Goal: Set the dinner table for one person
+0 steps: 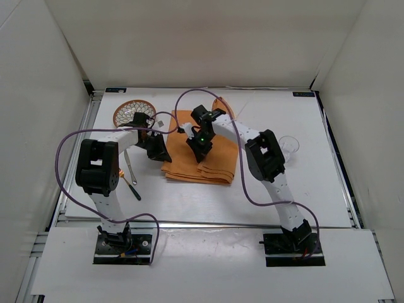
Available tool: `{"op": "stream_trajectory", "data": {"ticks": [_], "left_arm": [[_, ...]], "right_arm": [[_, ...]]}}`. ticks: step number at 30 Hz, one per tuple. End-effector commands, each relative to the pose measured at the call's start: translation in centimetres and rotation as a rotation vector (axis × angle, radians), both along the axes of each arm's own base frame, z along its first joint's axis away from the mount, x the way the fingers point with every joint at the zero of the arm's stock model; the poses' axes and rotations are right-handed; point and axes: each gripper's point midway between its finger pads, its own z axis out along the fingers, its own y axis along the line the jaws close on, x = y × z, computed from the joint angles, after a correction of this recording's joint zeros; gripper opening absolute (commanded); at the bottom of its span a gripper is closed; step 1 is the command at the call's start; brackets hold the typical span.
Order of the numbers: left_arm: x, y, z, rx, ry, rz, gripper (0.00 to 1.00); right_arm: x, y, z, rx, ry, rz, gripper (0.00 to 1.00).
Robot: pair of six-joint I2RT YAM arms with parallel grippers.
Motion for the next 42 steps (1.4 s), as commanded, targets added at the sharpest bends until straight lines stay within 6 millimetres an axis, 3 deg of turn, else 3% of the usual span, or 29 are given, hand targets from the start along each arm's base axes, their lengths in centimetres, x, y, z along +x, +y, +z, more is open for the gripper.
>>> {"op": "stream_trajectory", "data": {"ticks": [1,7,11,16,18,20,23,24,29,32,35,38,42], "left_arm": [[0.1,-0.1,1.2,-0.010,-0.031,-0.001,0.10],[0.3,-0.2,1.1,-0.010,-0.031,-0.001,0.10],[0.6,-0.2,1.4,-0.011,-0.040,-0.001,0.10],[0.5,0.0,1.4,0.000,-0.048,-0.005,0.10],[0.2,0.0,1.1,0.002,-0.039,-0.005,0.10],[0.2,0.0,1.5,0.000,-0.048,-0.005,0.10],[0.2,0.0,1.5,0.000,-0.048,-0.005,0.10],[0.2,0.0,1.5,0.000,-0.048,-0.005,0.10],[-0.3,0.2,1.4,0.010,-0.045,-0.002,0.10],[-0.5,0.3,1.9,0.008,-0.058,-0.002,0.10],[-0.6,0.4,2.3,0.016,-0.073,0.002,0.10],[-0.7,0.8,2.1,0.040,-0.071,0.021,0.10],[-1.2,1.5,1.9,0.073,-0.061,0.060,0.10]], "right_arm": [[-1.4,-6.2,-0.3,-0.187,-0.008,0.024,0.00],[-1.4,-14.0,2.4,-0.278,0.019,-0.080,0.00],[-0.2,-19.3,4.4,-0.339,-0.047,-0.167,0.00],[1.2,-24.2,7.4,-0.426,-0.157,-0.245,0.00],[1.5,-24.4,9.3,-0.387,-0.167,-0.280,0.00],[2.5,-23.0,11.7,-0.302,-0.213,-0.302,0.00],[2.8,-21.1,13.0,-0.260,-0.237,-0.281,0.00],[3.5,-19.7,13.9,-0.209,-0.261,-0.267,0.00],[7.0,-16.3,14.6,-0.124,-0.307,-0.259,0.00],[9.4,-15.4,12.0,-0.146,-0.343,-0.233,0.00],[11.1,-16.1,7.1,-0.246,-0.315,-0.226,0.00],[12.0,-16.3,6.2,-0.249,-0.306,-0.249,0.00],[12.8,-16.4,6.6,-0.233,-0.322,-0.287,0.00]]}}
